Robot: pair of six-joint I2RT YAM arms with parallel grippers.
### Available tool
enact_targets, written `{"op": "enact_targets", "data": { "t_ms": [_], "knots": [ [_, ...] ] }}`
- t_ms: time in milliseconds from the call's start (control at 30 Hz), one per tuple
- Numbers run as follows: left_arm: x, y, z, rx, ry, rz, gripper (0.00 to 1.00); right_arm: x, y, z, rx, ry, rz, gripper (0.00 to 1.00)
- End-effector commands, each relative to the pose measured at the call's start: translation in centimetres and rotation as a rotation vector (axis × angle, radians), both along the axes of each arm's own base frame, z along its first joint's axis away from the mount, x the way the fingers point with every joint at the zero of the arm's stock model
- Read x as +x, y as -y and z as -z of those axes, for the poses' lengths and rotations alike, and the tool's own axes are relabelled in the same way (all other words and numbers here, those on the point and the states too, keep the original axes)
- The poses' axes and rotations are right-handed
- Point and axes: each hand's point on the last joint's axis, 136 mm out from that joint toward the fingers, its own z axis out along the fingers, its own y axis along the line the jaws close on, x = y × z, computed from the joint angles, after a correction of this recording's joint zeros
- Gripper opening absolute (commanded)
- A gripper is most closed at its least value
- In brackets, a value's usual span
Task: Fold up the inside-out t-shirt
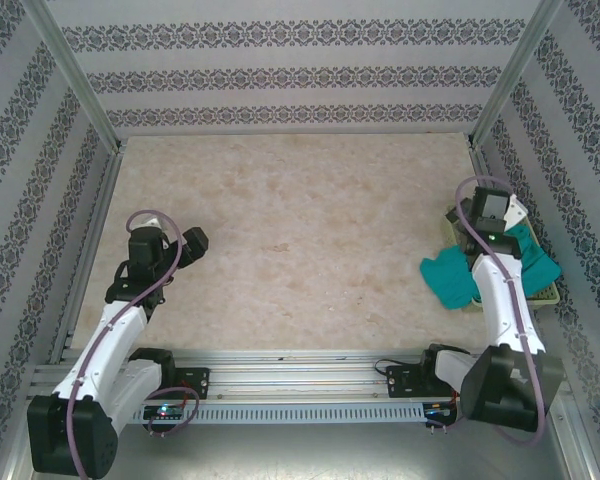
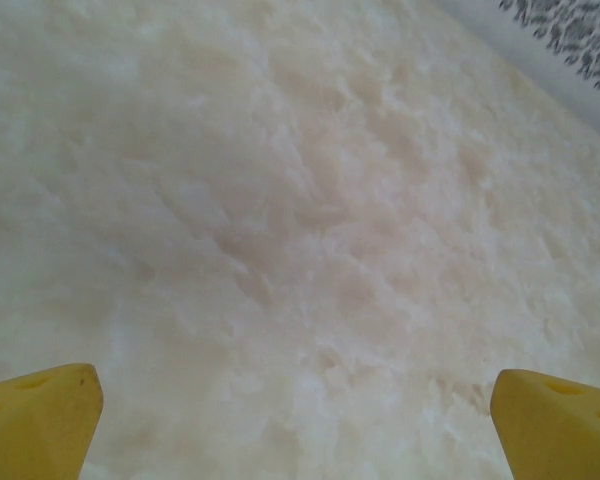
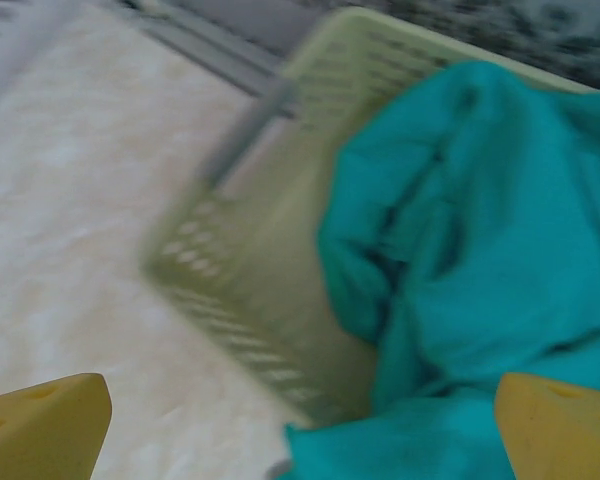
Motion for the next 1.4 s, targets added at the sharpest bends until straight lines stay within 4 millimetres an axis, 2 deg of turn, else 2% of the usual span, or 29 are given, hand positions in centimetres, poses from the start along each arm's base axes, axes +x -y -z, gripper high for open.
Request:
{"op": "enact_targets", "data": {
  "t_ms": [0,100,233,567,767,867,1000,1067,1167,1367],
  "knots": [
    [-0.5,1.2,0.5,-0.034,-0.026,0.057,1.0,-3.6,3.0,1.8,0.005,-0.13,0.191,0.98],
    [-0.4,1.5,0.3,-0.045,-0.024,0.068,1.0,-4.3,4.4,3.9,0.062,-0.171,0.262,0.98],
    [-0.4,1.8,0.3,-0.059,-0.019,0.08,1.0,-4.2,5.7,6.4,0.123,-0.213,0.302,0.98],
    [-0.3,1.9,0.1,-0.056,-0.003,0.084,1.0,-1.8,6.2,11.5,0.276,-0.282,0.305,0.96],
    [-0.3,1.8,-0.4,-0.05,0.017,0.086,1.0,-0.9,5.8,13.8,0.331,-0.274,0.293,0.81],
    [-0.4,1.9,-0.4,-0.053,0.02,0.089,1.0,-0.7,5.8,14.3,0.332,-0.257,0.292,0.61],
    [-0.4,2.0,-0.3,-0.053,0.01,0.096,1.0,-0.5,6.0,12.9,0.3,-0.22,0.285,0.29],
    [-0.4,2.2,-0.2,-0.059,0.005,0.102,1.0,-0.5,6.1,11.1,0.265,-0.178,0.277,0.16],
    [-0.4,2.3,-0.2,-0.066,0.006,0.108,1.0,-0.4,5.8,7.8,0.191,-0.121,0.252,0.01],
    [-0.4,2.6,-0.1,-0.074,0.003,0.121,1.0,0.1,3.9,0.8,0.069,0.012,0.159,0.0]
  ]
}}
